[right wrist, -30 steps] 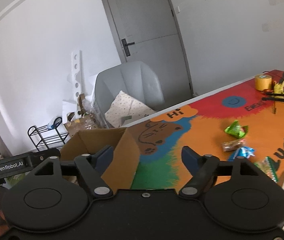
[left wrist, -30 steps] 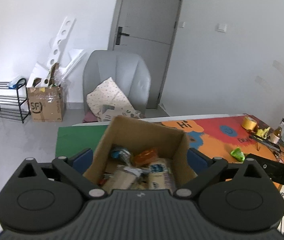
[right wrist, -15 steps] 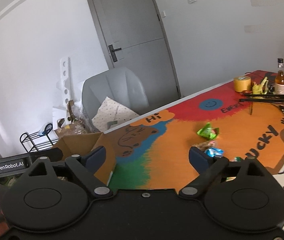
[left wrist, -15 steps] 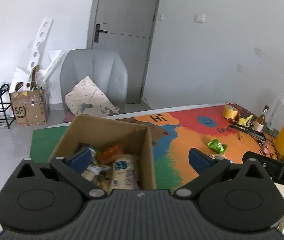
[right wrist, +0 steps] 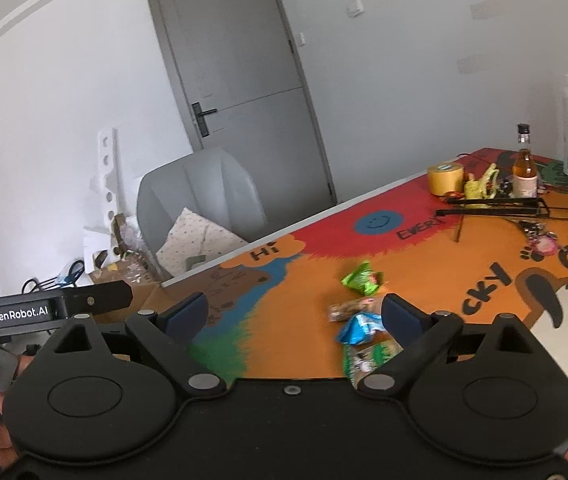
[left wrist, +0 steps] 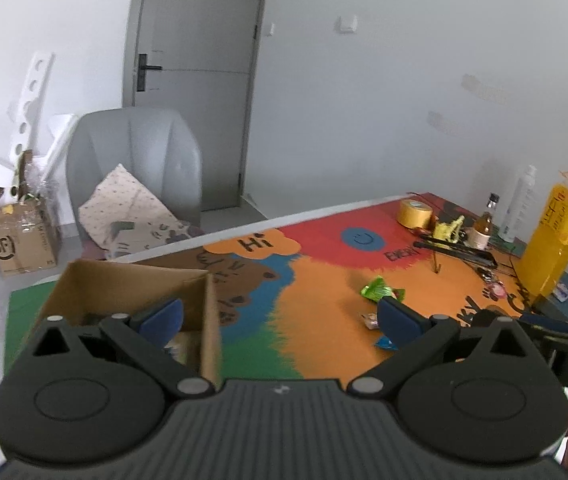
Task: Organize snacks
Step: 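Move both tools back toward the remaining snacks on the table, then grasp the green-printed biscuit packet with the right tool while the left tool grasps the blue candy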
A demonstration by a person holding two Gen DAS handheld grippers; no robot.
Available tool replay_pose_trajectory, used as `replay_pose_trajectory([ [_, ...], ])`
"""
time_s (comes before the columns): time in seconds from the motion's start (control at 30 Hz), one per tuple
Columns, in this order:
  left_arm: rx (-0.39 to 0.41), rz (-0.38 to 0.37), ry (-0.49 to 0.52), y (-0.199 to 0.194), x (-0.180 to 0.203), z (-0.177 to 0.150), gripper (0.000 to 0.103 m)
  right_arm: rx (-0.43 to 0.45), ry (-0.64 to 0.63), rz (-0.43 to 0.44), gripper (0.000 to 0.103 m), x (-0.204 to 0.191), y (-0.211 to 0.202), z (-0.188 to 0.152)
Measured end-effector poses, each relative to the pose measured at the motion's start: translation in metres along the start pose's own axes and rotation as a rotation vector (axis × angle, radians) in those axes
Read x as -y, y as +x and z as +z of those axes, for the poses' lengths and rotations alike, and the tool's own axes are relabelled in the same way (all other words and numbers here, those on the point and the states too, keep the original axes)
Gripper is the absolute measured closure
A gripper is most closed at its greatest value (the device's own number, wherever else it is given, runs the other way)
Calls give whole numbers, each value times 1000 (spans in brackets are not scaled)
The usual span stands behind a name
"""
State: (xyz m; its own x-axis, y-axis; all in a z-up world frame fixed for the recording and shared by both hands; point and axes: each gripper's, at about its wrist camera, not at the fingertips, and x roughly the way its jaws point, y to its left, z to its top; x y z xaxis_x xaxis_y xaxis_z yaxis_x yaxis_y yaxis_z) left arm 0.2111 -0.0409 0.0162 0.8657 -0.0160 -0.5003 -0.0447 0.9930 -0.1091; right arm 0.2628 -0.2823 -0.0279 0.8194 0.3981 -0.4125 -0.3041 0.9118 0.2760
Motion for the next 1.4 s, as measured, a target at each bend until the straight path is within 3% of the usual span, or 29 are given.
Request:
replay_pose_trajectory([
  [0.53, -74, -106, 25, 61, 40, -1, 0, -39, 37, -89, 9, 51, 18, -1],
  [0.9, -104, -119, 27, 101, 67, -17, 3, -99, 108, -106, 21, 85, 46, -19],
  [1.07, -103, -107, 6, 121, 74, -27, 4, -133, 124, -102, 21, 93, 57, -31],
  [1.4, -174, -141, -13, 159, 81, -46, 22, -179, 99, -68, 21, 91, 81, -46],
])
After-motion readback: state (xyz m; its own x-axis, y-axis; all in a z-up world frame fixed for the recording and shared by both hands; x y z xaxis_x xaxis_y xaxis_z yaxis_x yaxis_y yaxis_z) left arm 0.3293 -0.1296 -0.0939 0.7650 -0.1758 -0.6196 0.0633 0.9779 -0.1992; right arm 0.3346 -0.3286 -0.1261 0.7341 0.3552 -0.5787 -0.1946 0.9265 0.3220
